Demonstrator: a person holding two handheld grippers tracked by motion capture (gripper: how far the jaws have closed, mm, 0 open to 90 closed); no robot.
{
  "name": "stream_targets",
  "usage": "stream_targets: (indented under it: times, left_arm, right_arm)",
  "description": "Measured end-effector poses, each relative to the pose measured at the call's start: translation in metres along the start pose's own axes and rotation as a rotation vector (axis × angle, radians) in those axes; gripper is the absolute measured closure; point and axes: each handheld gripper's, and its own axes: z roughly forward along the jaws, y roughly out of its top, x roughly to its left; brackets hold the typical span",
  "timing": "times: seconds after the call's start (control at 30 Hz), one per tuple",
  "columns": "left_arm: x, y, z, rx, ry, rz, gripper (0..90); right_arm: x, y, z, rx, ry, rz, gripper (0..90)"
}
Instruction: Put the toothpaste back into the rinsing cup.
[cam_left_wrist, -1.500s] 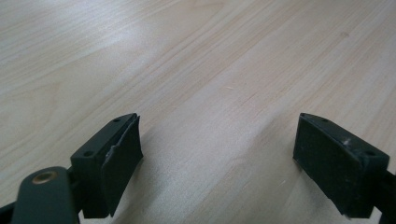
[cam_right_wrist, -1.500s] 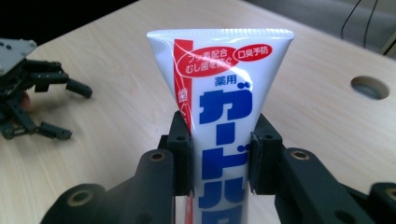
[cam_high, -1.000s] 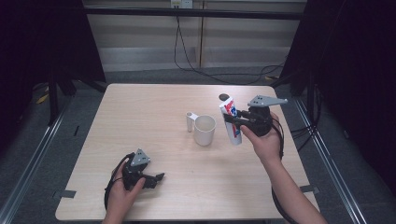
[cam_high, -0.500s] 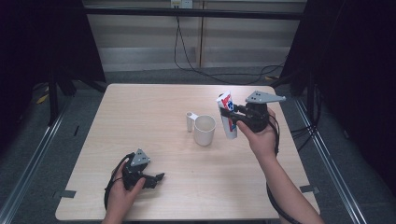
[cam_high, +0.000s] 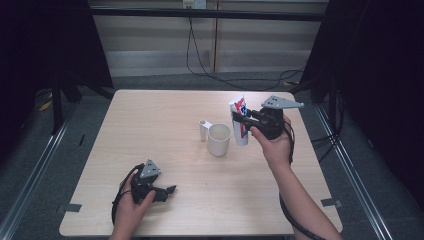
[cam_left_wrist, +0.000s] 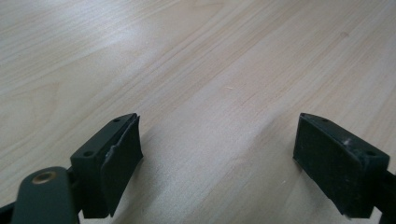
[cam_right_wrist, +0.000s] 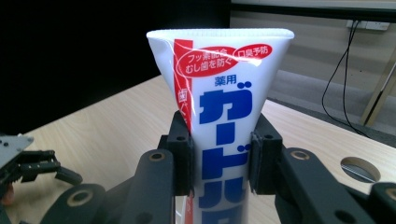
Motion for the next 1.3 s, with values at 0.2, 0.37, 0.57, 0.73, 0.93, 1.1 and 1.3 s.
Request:
stream_targets:
  times: [0.2,0.37,0.57,0.73,0.93,1.1,1.3]
  left_arm:
    - [0.0,0.0,0.0,0.0,0.0,0.0,14.9]
    - [0.0,0.0,0.0,0.001,0.001,0.002,14.9]
    - [0.0,0.0,0.0,0.001,0.001,0.003,14.9]
    - [0.0,0.0,0.0,0.002,0.001,0.002,14.7]
    - [0.0,0.0,0.0,0.002,0.001,0.002,14.7]
    - [0.0,0.0,0.0,0.002,0.001,0.002,14.7]
    - [0.0,0.0,0.0,0.002,0.001,0.002,14.7]
  right_arm:
    - [0.001,0.001,0.005,-0.008,-0.005,-0.007,67.2]
    - [0.001,0.003,0.009,-0.019,0.0,-0.003,67.2]
    - [0.0,0.003,0.015,-0.025,-0.004,-0.013,67.2]
    - [0.001,0.005,0.02,-0.031,0.0,-0.024,67.2]
    - [0.002,0.009,0.026,-0.043,0.006,-0.026,67.2]
    - [0.003,0.01,0.031,-0.039,0.008,-0.03,67.2]
    - [0.003,0.011,0.038,-0.053,0.009,-0.025,67.2]
